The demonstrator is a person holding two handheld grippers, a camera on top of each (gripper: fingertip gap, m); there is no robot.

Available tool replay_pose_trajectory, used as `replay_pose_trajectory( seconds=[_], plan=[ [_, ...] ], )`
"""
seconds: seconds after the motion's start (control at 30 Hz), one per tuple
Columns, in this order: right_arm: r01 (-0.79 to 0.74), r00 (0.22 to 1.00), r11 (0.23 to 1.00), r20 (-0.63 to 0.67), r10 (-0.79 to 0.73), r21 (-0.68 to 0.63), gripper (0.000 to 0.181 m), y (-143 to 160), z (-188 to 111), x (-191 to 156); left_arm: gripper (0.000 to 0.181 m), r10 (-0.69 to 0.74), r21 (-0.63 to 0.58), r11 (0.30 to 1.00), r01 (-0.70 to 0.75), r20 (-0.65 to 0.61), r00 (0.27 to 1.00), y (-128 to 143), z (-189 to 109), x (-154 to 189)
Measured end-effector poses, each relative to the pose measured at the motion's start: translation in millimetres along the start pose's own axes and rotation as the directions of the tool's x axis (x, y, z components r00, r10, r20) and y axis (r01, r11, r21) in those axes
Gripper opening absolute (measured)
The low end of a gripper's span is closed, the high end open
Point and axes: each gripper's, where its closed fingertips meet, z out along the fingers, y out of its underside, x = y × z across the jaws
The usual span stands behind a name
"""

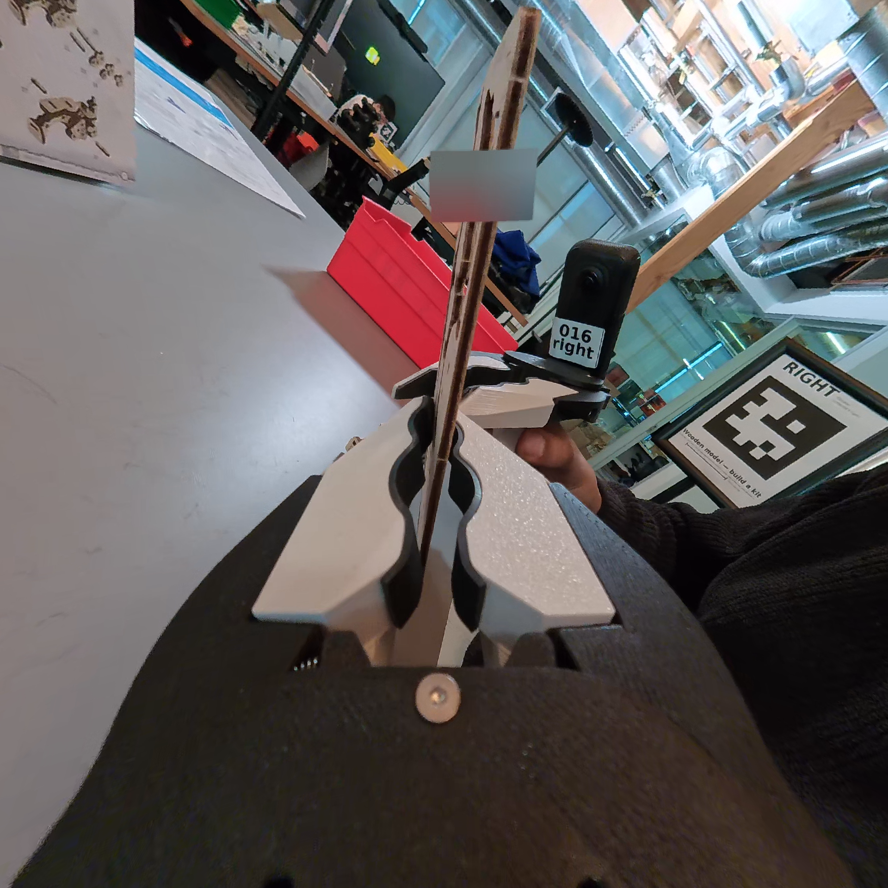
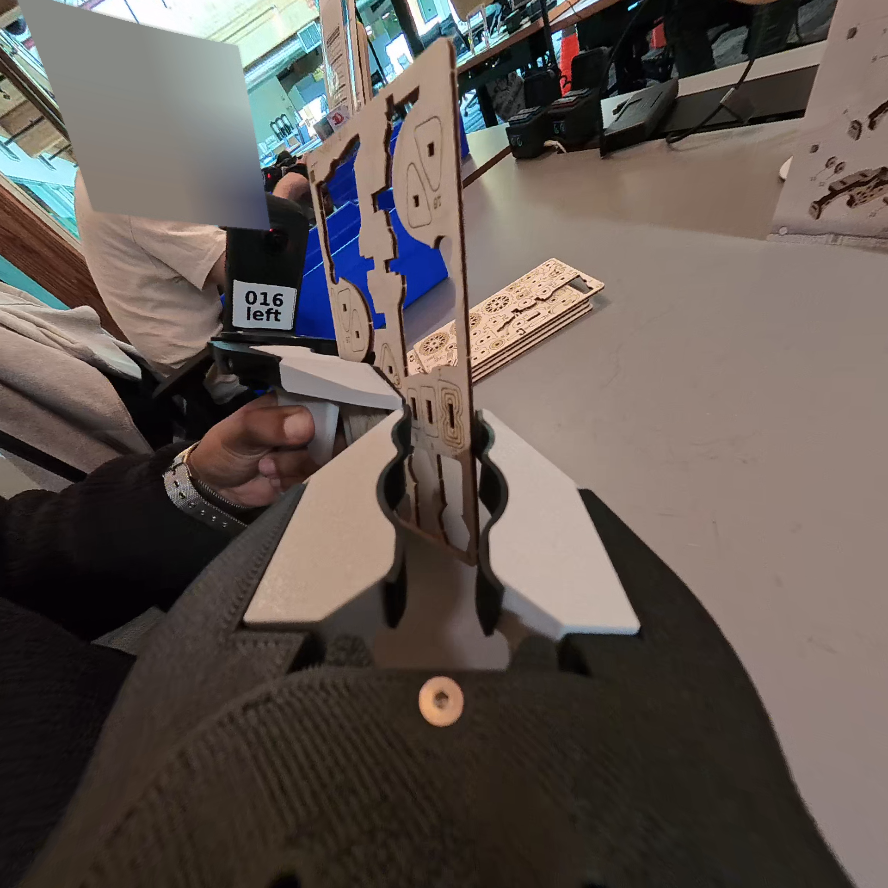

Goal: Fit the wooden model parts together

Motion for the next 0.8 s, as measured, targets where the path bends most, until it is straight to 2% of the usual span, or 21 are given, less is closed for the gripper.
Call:
replay_pose_trajectory(
  seconds=[0.2,0.4,0.8],
  plan=[
    [0.041,0.999,0.999,-0.019,-0.041,-0.015,0.025,-0.7,-1.2,0.2,0.002,0.023,0.013,1.000,-0.024,0.019,1.000,-0.5,1.1,1.1],
    [0.018,0.999,1.000,-0.027,-0.018,-0.020,0.025,1.1,-1.8,3.1,0.003,0.077,0.000,0.997,-0.077,0.064,0.995,1.5,3.4,-0.8],
    [-0.039,0.999,0.999,-0.029,0.039,0.005,0.025,-1.6,-0.2,2.9,0.003,0.024,0.022,0.999,-0.024,0.025,0.999,-1.4,1.6,-1.5]
  ],
)
